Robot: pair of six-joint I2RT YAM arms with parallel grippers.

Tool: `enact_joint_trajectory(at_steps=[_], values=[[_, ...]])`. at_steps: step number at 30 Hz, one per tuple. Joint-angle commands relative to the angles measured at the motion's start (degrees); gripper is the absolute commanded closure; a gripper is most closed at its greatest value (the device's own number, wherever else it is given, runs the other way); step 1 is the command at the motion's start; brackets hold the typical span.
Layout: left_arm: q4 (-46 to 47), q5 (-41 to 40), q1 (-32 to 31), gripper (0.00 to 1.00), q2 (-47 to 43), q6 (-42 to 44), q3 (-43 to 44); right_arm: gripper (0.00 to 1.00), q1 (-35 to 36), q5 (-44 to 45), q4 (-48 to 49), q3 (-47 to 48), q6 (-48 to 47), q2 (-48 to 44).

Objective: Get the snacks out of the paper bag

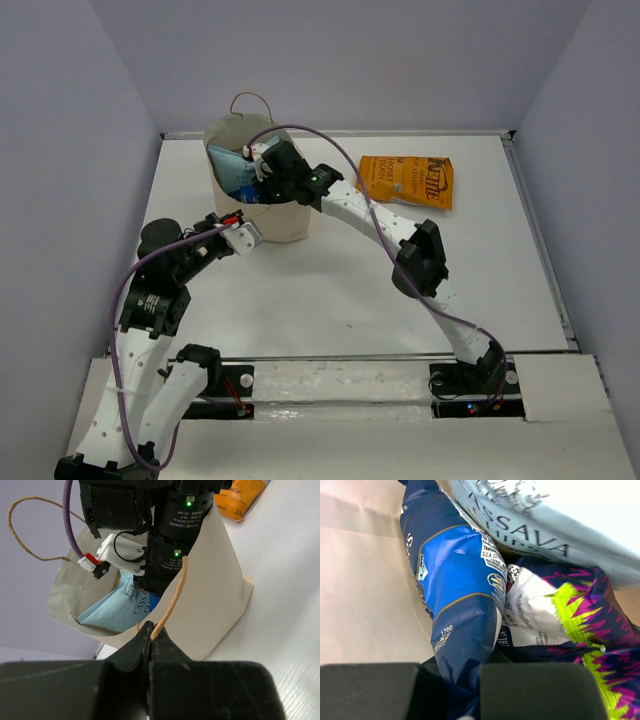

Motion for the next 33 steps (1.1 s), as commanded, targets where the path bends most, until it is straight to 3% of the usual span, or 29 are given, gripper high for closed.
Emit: enact_joint_trajectory(at_steps=[1,5,11,20,28,33], values=[[2.99,-1.93,-0.25,1.0,-0.47,-1.57,-0.83,0.99,0.18,-0.97,16.32,4.28,4.05,-11.29],[3.43,-3.77,-0.17,1.0,0.05,-1.83,-0.83,0.99,0.18,-5.37,27.65,0.08,9.14,-18.32],[4.92,-6.76,-0.25,1.0,1.46,-3.33,-0.31,0.99,-1.22,-5.12,36.12,-1.78,15.84,-23.6],[6.5,-9.31,-0.25,1.0,2.78,-5.08,0.13,0.99,-11.76,-6.69,46.32,-4.5,32.8,-26.76],[8.35,-10.28,-0.17,1.0,3.74,-4.73,-0.13,0.99,-18.35,-4.94,47.38,-14.07,33.5,-38.0],[9.32,-10.98,-0.25,1.0,4.54,-5.26,0.13,0.99,-23.63,-1.78,46.33,-26.11,31.23,-48.63]])
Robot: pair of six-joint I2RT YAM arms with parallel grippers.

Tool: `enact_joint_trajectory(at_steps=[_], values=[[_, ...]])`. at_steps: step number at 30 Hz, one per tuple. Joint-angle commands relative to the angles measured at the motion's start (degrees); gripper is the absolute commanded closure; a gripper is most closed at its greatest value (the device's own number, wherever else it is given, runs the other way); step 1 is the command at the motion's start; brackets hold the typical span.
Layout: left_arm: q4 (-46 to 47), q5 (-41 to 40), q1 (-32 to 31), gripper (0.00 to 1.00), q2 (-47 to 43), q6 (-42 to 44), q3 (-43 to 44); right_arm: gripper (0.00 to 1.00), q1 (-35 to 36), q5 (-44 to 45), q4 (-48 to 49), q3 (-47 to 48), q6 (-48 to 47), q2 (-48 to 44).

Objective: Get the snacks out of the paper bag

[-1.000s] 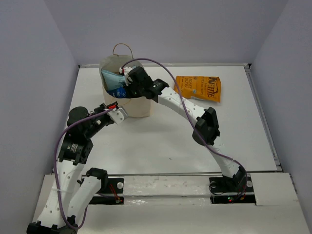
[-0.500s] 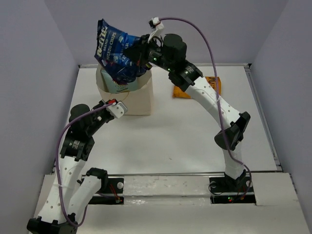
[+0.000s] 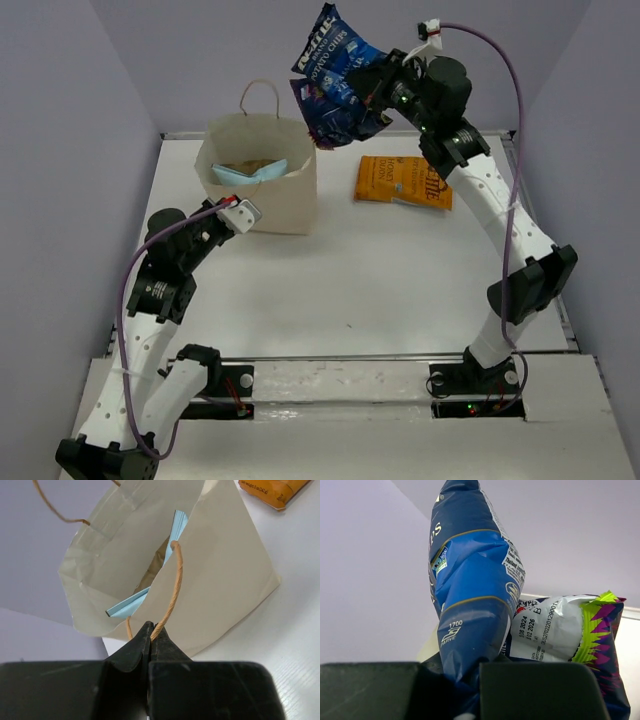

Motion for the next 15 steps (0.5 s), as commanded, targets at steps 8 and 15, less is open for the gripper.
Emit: enact_joint_trajectory(at_steps=[8,15], values=[[3.9,-0.82,-0.25,1.0,1.07,-0.58,0.72,0.99,-4.77,8.66,4.51,-21.79,-0.19,-24.77],[3.9,-0.56,-0.17,1.0,1.33,-0.4,0.72,0.99,-6.69,9.19,4.6,-43.77,9.04,-29.44]])
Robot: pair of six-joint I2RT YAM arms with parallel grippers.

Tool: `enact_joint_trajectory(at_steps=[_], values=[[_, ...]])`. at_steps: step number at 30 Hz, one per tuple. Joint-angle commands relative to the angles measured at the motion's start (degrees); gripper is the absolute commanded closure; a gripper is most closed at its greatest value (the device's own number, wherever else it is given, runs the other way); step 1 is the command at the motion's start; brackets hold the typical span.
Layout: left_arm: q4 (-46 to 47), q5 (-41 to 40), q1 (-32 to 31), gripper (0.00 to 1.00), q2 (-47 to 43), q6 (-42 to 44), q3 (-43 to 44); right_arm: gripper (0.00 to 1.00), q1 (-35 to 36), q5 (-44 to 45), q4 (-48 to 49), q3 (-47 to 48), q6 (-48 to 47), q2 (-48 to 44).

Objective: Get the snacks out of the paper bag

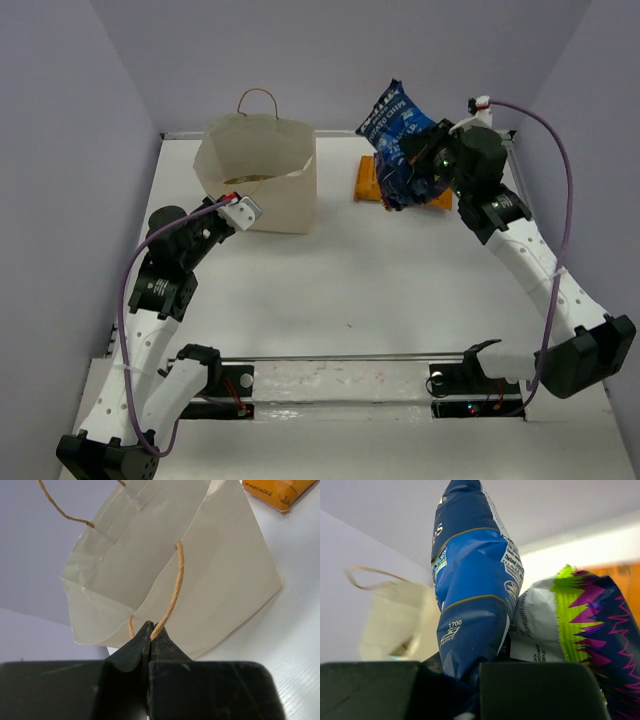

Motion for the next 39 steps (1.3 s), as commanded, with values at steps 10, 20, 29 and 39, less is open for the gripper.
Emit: enact_joint_trajectory(at_steps=[10,20,29,39], values=[[2.86,0.52,-0.25,1.0,-0.18,-0.8,0.37,0.99,-14.23,-19.16,7.6,-27.18,9.51,-0.51],[2.77,0.96,-0.25,1.0,-0.36,-1.15,-0.07,0.99,-16.17,-16.37,-2.86,-25.71,-1.92,0.47],[2.77,0.96,-0.25,1.0,-0.8,-0.98,-0.77,0.99,-31.37,-23.13,1.18,-23.94,4.39,-5.51],[3.21,0.52,-0.25,1.0,-1.76,-1.33,-1.56,0.87,-34.64,-3.28,11.2,-44.94,22.15,-8.07]])
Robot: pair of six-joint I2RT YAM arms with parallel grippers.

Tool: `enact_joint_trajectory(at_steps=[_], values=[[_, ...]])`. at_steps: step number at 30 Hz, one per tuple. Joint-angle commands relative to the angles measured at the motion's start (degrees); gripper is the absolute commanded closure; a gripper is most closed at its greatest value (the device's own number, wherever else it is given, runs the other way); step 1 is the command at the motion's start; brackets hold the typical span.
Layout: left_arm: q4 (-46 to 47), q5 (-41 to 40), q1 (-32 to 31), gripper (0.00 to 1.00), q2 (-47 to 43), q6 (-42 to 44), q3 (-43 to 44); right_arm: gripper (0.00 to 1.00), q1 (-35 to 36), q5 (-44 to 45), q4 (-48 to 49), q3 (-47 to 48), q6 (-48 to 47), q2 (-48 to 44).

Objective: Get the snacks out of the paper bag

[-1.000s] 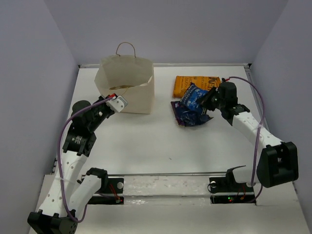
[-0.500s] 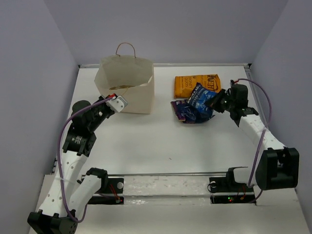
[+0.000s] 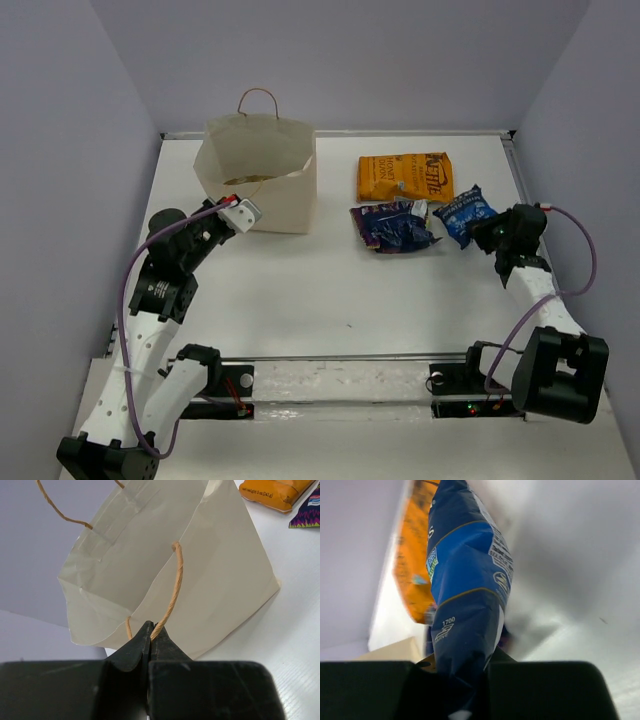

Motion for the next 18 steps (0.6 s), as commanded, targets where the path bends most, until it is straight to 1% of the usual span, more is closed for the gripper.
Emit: enact_joint_trajectory(at_steps=[1,2,3,4,5,7,8,9,10,12,13,15,16,18], values=[[2.4,-0.18,-0.25,1.0,-0.91,-0.82,-0.25,0.71,0.03,7.97,4.72,-5.95,8.56,0.7],[2.32,-0.18,-0.25,1.0,-1.0,-0.82,-0.25,0.51,0.03,8.94,3.58,-6.49,9.01,0.79],[2.31,-0.18,-0.25,1.0,-1.0,-1.0,-0.16,0.21,0.03,11.3,1.83,-6.67,9.1,0.7],[2.31,-0.27,-0.25,1.0,-1.17,-1.09,-0.07,0.03,0.03,12.36,-0.54,-6.5,9.01,0.53],[2.31,-0.35,-0.17,1.0,-1.26,-1.35,-0.07,0.0,0.03,13.68,-5.35,-5.63,8.66,-0.43],[2.32,-0.18,-0.25,1.0,-1.61,-1.7,-0.25,0.0,0.03,18.25,-9.25,-4.05,6.65,-2.45],[2.23,-0.27,-0.25,1.0,-1.7,-1.79,-0.34,0.0,0.03,20.09,-12.22,-3.17,4.55,-5.25],[2.31,-0.18,-0.25,1.0,-1.79,-1.88,-0.51,0.0,0.03,22.02,-13.64,-0.81,3.57,-6.84],[2.31,-0.18,-0.25,1.0,-1.96,-1.79,-0.51,0.0,0.03,26.31,-15.05,0.52,2.78,-8.34],[2.32,-0.18,-0.25,1.0,-1.97,-1.79,-0.6,0.0,0.03,30.29,-17.96,3.33,0.07,-12.21],[2.49,-0.18,-0.25,1.0,-1.97,-1.79,-0.6,0.0,0.03,32.83,-18.66,6.56,-0.91,-13.18],[2.67,-0.09,-0.17,1.0,-2.05,-1.79,-0.69,0.0,0.03,33.73,-19.28,10.27,-4.42,-14.59],[2.84,-0.09,-0.25,1.0,-2.23,-1.79,-0.69,0.0,0.03,33.47,-19.46,14.2,-5.13,-14.42],[2.93,0.34,-0.17,1.0,-2.49,-1.62,-0.69,0.0,0.03,31.37,-17.89,18.09,-6.98,-13.54]])
